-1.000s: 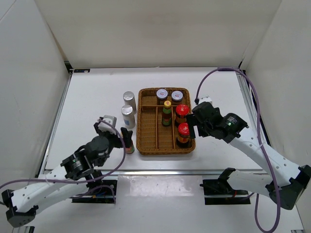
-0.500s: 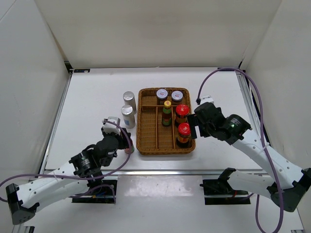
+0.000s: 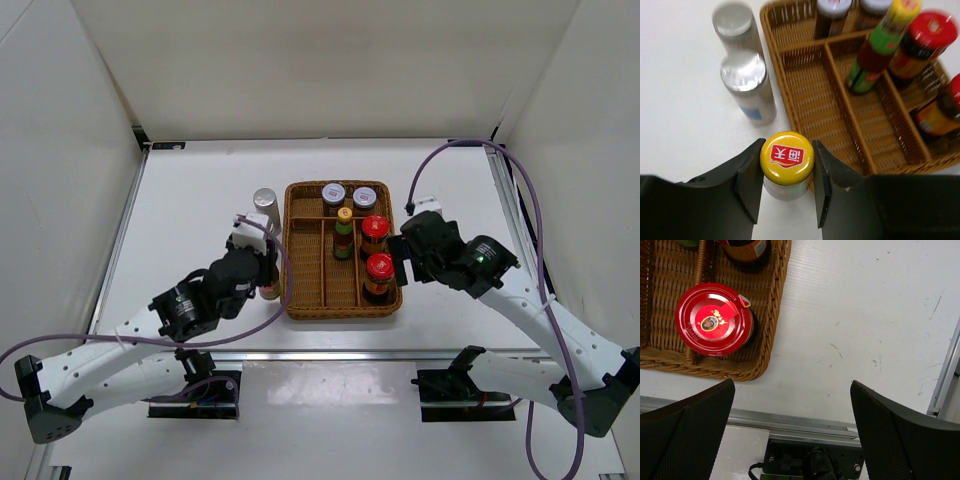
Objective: Organize the condiment bottles
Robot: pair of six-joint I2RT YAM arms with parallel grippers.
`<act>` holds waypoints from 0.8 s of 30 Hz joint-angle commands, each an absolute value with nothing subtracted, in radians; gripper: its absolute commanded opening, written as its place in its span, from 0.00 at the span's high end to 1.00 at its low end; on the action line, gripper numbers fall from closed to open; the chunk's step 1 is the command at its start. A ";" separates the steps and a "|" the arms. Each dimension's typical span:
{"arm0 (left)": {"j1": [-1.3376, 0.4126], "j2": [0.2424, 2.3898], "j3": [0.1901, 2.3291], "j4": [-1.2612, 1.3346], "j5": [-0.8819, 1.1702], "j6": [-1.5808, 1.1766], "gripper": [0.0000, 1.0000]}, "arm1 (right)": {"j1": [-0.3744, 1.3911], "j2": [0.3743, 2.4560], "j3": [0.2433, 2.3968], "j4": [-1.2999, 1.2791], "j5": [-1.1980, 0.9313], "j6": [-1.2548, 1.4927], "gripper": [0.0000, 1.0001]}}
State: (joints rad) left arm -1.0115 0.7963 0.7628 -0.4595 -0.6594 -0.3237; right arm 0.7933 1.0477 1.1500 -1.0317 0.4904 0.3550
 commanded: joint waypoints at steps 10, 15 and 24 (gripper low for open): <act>-1.080 1.064 1.019 -0.069 -0.586 -0.204 0.88 | 0.792 1.025 1.187 -1.060 0.534 0.368 0.01; -1.100 1.234 1.037 0.075 -0.541 -0.195 0.88 | 0.792 1.005 1.187 -1.081 0.543 0.368 0.01; -1.100 1.367 0.991 0.192 -0.532 -0.216 0.88 | 0.792 0.934 1.160 -1.132 0.561 0.377 0.01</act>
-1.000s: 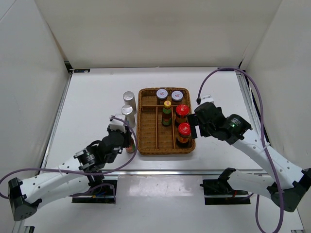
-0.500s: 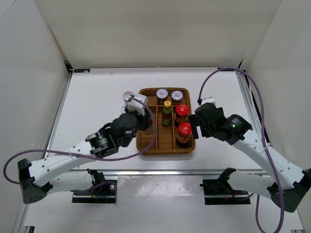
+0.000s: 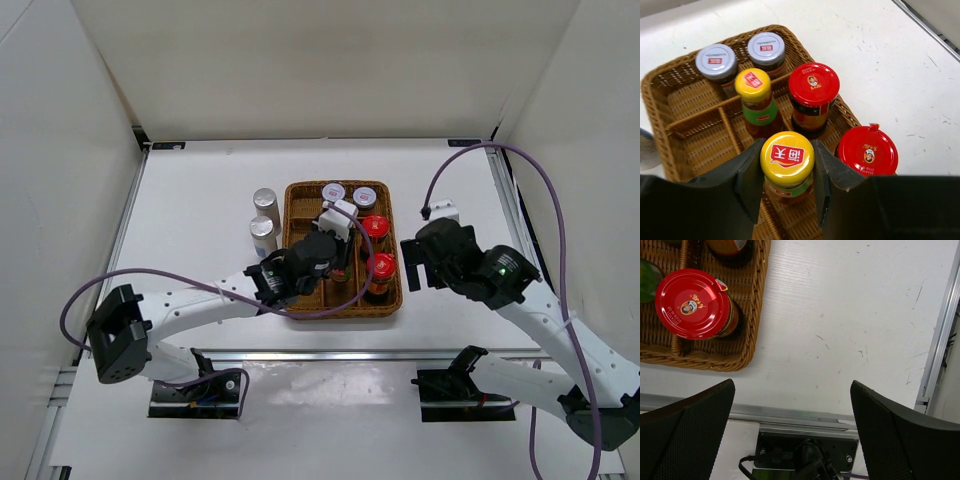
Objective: Organize the condiment bottles
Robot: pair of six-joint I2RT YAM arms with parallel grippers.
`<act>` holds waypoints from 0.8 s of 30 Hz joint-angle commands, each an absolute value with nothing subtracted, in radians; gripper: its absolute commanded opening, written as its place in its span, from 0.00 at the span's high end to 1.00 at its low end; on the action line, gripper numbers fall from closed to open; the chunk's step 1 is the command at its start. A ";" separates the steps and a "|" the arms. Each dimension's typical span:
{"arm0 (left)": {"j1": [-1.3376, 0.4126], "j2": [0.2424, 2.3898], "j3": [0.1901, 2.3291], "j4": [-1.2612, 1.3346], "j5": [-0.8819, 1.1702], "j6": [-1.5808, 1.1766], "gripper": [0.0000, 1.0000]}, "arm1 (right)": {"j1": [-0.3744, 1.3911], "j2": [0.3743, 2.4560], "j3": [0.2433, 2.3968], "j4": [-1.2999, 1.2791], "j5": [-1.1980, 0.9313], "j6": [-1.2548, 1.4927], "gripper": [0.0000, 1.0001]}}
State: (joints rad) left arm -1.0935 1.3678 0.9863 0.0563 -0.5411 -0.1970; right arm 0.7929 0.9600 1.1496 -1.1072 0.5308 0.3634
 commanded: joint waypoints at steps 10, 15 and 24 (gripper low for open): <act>-1.100 1.407 0.933 0.244 -0.551 -0.285 0.82 | 0.792 0.916 1.190 -1.190 0.598 0.396 0.01; -1.100 1.407 0.922 0.244 -0.590 -0.285 0.34 | 0.792 0.916 1.163 -1.190 0.617 0.419 0.01; -1.129 1.292 0.995 0.069 -0.684 -0.252 0.00 | 0.792 0.968 1.154 -1.190 0.637 0.429 0.01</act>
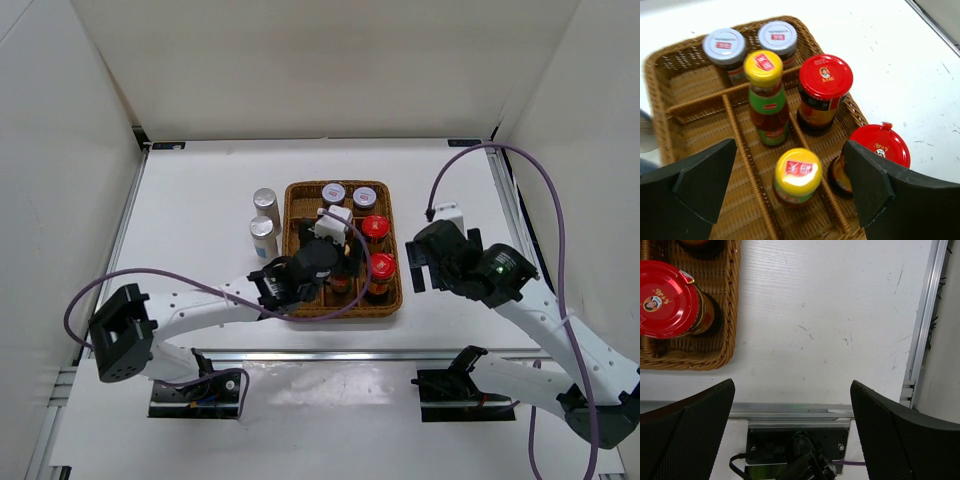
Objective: Organize the condiment bottles
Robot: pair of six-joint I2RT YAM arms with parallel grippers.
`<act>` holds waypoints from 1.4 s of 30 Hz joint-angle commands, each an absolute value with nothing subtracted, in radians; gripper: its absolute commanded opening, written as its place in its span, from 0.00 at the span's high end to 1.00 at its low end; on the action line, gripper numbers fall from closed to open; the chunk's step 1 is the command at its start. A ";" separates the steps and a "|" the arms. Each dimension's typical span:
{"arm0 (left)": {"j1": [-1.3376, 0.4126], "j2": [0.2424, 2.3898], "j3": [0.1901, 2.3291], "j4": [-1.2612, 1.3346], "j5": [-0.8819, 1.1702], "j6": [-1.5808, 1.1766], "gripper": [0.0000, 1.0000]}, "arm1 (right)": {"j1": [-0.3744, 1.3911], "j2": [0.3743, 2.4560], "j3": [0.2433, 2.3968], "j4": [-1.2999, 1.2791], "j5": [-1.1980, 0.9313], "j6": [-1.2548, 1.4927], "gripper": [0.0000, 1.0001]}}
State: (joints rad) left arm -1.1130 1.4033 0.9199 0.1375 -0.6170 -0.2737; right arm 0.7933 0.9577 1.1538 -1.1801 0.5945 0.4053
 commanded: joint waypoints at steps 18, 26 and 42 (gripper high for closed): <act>-0.721 0.928 0.688 0.046 -0.591 -0.225 0.00 | 0.782 0.899 1.094 -1.112 0.595 0.407 0.01; -0.602 1.106 0.646 0.144 -0.525 -0.270 0.00 | 0.782 0.899 1.085 -1.094 0.583 0.387 0.01; -0.590 1.094 0.692 0.078 -0.451 -0.344 0.81 | 0.782 0.881 1.075 -1.094 0.574 0.387 0.01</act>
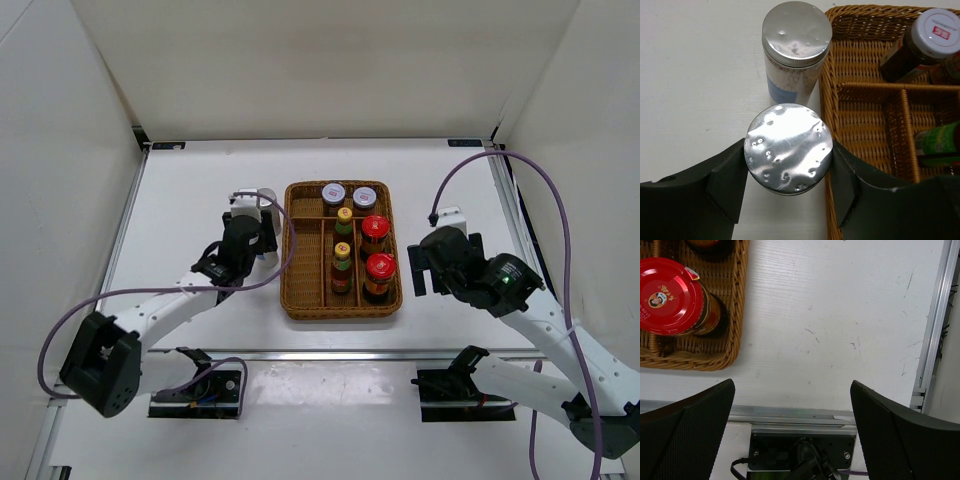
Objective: Organize the condiment bottles
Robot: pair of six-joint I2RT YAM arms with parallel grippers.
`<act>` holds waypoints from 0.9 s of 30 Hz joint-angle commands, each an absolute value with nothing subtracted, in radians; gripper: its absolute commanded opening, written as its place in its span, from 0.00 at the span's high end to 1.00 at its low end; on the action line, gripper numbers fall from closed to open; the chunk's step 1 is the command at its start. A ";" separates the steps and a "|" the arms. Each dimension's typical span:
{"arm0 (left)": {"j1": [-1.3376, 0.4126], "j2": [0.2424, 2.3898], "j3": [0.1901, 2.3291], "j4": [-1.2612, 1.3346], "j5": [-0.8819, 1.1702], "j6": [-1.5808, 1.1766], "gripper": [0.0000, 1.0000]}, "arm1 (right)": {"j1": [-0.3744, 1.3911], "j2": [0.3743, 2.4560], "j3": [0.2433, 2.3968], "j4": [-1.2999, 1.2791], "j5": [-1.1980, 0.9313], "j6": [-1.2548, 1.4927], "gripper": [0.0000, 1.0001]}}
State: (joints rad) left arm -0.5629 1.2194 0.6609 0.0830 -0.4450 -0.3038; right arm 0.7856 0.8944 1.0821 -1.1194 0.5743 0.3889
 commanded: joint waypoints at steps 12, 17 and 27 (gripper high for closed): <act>-0.769 1.112 0.886 0.113 -0.489 -0.224 0.89 | 0.782 0.899 1.075 -1.085 0.555 0.368 0.01; -0.769 1.305 0.977 0.166 -0.514 -0.206 0.89 | 0.782 0.879 1.066 -1.085 0.555 0.368 0.01; -0.769 1.479 0.954 0.232 -0.571 -0.242 0.81 | 0.782 0.848 1.066 -1.085 0.565 0.377 0.01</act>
State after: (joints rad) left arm -0.7681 1.5143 0.9394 0.1150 -0.5194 -0.2253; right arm 0.7856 0.8612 1.0672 -1.1000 0.5507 0.3805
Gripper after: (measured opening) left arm 0.695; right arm 0.993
